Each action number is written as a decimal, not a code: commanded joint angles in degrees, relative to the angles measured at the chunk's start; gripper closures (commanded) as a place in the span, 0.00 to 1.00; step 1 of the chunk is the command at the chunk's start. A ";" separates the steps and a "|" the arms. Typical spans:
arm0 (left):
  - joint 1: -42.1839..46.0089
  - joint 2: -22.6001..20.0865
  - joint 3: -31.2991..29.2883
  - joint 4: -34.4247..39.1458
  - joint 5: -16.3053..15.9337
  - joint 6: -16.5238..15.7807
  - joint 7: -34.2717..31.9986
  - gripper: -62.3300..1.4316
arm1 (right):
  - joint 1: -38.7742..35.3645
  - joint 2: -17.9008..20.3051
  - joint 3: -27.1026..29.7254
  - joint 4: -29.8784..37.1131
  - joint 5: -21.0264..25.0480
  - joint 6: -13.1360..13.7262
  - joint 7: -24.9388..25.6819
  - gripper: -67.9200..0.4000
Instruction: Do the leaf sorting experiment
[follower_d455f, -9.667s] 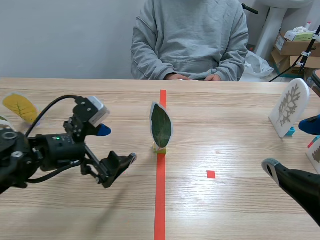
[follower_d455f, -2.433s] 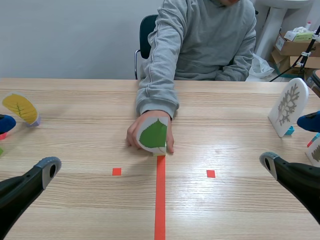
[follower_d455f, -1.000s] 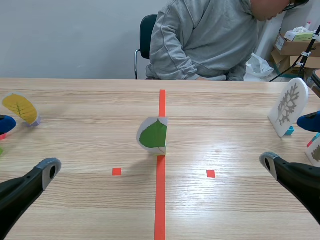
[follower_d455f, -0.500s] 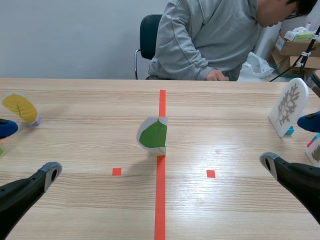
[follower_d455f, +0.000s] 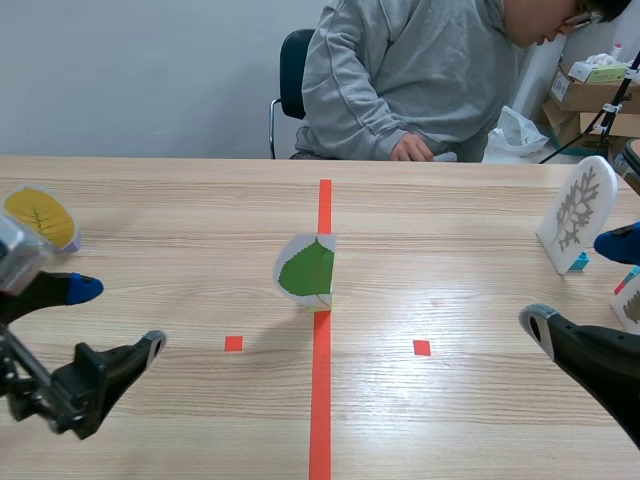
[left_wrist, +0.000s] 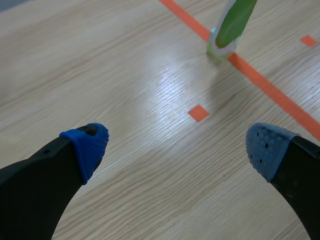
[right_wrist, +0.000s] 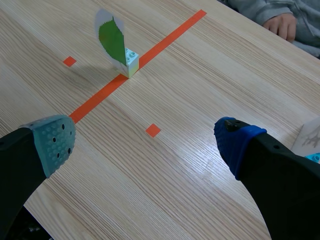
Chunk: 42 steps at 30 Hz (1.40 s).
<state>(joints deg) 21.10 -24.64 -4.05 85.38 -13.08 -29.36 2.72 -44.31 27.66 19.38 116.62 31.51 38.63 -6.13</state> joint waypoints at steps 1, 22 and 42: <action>-3.63 0.15 1.99 -0.87 -0.79 0.02 -1.73 0.06 | 0.66 0.57 0.17 -0.04 0.66 0.00 0.87 0.16; -35.56 16.17 24.76 -37.53 9.99 6.99 -6.69 0.06 | 0.66 0.57 0.17 -0.04 0.68 -0.02 0.96 0.16; -35.06 17.49 24.76 -38.21 9.92 7.80 -7.69 0.06 | 0.66 0.57 0.17 -0.04 11.78 -0.02 0.90 0.17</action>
<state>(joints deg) -13.80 -7.03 21.23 45.47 -2.52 -21.43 -4.19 -44.31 27.66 19.38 116.62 42.39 38.61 -6.31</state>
